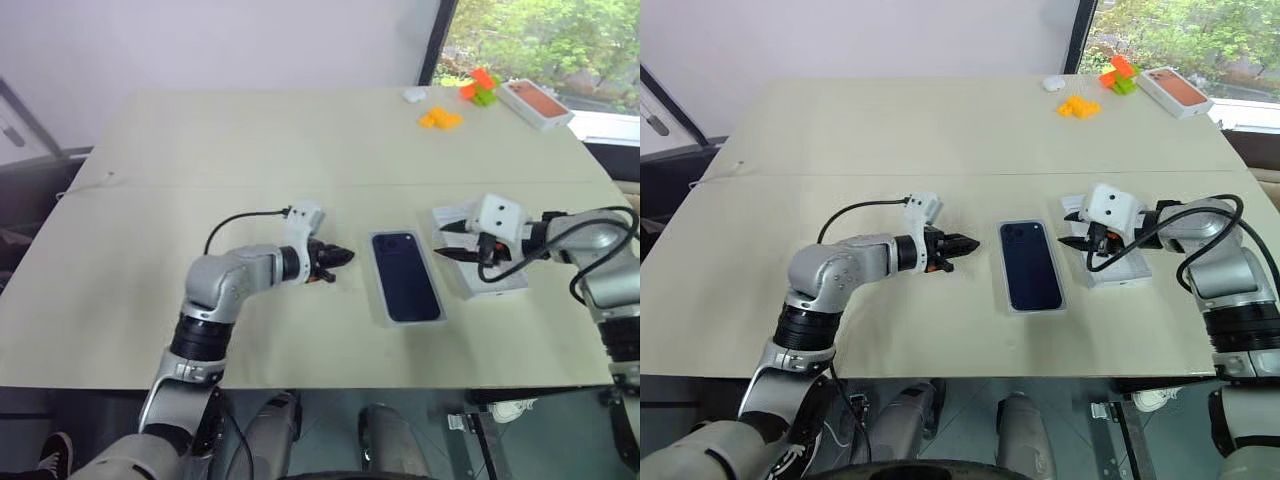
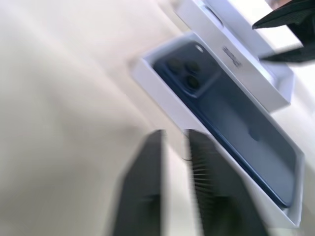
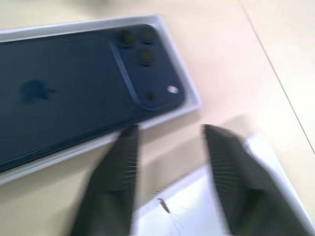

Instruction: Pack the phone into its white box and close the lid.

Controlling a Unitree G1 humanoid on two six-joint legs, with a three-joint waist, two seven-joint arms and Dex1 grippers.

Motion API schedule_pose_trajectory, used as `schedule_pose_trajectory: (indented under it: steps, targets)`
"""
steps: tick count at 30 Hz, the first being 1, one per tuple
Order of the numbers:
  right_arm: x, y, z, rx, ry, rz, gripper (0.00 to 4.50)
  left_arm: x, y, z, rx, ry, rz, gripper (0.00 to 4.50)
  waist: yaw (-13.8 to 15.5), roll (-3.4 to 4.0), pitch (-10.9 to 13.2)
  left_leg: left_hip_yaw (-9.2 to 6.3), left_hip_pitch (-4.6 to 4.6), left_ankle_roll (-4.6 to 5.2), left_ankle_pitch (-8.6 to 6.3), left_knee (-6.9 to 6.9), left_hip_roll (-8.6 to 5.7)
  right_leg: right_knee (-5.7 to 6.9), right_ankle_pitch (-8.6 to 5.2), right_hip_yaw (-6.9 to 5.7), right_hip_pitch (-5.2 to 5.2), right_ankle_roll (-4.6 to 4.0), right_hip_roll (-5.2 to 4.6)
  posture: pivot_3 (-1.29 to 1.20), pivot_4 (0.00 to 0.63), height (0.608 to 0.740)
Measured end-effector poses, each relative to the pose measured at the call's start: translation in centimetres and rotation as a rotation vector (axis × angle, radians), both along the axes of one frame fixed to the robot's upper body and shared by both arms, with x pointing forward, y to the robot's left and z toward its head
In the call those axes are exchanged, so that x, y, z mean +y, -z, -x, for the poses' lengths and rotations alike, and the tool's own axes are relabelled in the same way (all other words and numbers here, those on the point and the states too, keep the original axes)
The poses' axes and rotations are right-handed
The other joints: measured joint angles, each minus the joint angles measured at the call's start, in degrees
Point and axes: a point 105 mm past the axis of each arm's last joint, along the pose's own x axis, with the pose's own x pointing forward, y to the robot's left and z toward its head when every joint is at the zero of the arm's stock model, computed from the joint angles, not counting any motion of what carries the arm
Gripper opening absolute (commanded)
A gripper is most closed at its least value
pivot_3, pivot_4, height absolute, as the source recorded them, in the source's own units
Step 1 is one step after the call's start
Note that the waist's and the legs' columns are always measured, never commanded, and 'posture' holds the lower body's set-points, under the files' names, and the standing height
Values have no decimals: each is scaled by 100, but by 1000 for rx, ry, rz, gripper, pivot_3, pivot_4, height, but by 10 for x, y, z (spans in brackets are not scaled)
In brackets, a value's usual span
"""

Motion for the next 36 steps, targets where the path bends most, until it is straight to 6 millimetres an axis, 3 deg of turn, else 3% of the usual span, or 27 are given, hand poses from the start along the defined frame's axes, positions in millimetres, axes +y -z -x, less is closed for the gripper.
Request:
schedule_pose_trajectory:
  steps: [2,4,5,12,20,24,27,33,36]
  targets:
    - [0,-2,-8,23,92,-57,4283,9,-8,-1,-56,-7,4,3269,-25,0,0,0,0,3,2,-1,2,3,0,7,-6,-2,1,0,150,740]
    - [-2,1,-8,77,163,-91,4500,20,-17,2,-119,-10,2,4293,-12,1,0,-2,-1,5,3,-10,3,3,0,7,-11,-1,1,0,150,740]
    - [-2,4,-6,105,182,-98,4500,28,-19,3,-137,-21,-1,4465,-5,1,0,-3,-1,3,1,-11,4,3,0,7,-12,0,2,0,150,740]
    - [-23,7,-8,173,450,-162,4500,50,-24,27,-158,36,60,4465,6,3,2,-3,-7,2,-1,-4,4,2,-8,7,-14,-14,1,0,150,740]
    - [-11,24,4,281,624,-260,4500,84,-53,57,-337,157,111,4465,-21,7,1,2,-6,1,-2,-7,10,2,-8,11,-17,-19,4,0,150,740]
    - [-14,18,3,228,680,-245,4500,97,-53,67,-348,193,91,4465,-9,9,2,6,-5,-5,-7,-6,8,-1,-8,15,-16,-21,-3,0,150,740]
    - [-15,16,2,171,689,-176,4500,98,-51,68,-351,191,92,4465,2,7,2,3,-7,-6,-9,-7,9,-6,-8,13,-14,-21,-3,0,150,740]
    - [-12,33,5,193,686,-133,4500,93,-53,65,-371,174,102,4465,-6,7,2,4,-8,2,-4,-7,9,-5,-8,14,-17,-20,-2,0,150,740]
    - [-13,35,5,188,691,-133,3649,91,-53,64,-371,170,107,4500,-27,8,3,4,-7,3,-3,-8,10,-3,-7,14,-19,-20,1,0,150,740]
